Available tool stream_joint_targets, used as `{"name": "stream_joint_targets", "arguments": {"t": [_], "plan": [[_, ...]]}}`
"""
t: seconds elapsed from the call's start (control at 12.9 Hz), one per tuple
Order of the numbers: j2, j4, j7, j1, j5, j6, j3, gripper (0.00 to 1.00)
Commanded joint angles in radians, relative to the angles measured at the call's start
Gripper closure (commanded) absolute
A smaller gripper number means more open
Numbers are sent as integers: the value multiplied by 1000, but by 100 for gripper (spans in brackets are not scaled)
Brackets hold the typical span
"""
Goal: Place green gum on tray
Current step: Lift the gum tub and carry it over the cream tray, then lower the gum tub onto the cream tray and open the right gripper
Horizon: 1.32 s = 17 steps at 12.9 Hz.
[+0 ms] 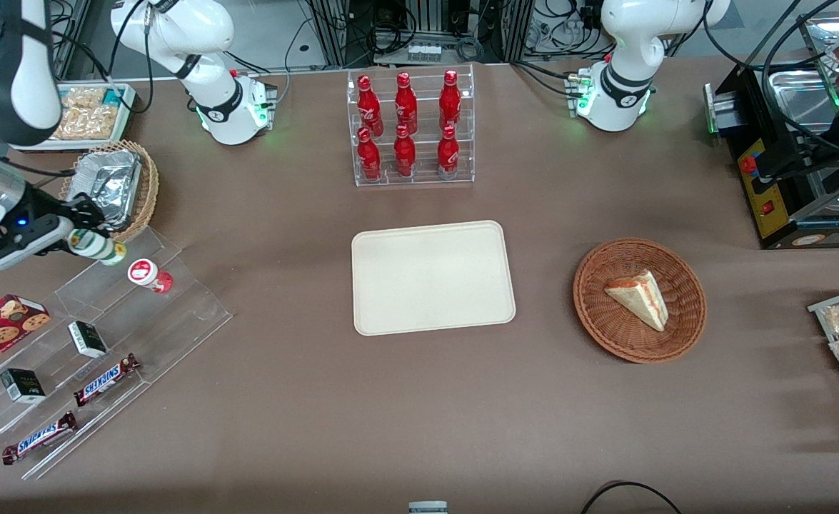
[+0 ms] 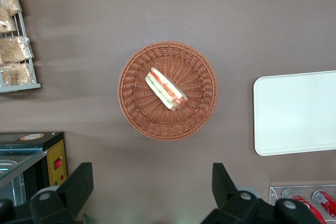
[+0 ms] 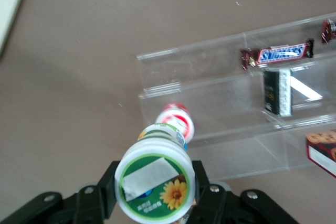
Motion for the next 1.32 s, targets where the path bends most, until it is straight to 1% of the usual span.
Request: {"name": "stream_joint_targets", "arguments": {"t": [0.0,0.31,0.47,0.62,0.78,0.93,1.16,1.24], "plan": [[35,83,188,126,13,-66,-6,100],[149,201,638,408,14,-66,-6,100],[256,304,865,529,14,-60,-6,100],[367,392,1047,627,14,-41,-6,100],[487,479,1215,710,13,21,-6,100],[605,528,1357,773,11,142,-6,100],[735,536,1452,838,13,326,-6,100],[768,536,1468,858,11,363,-6,100]]}}
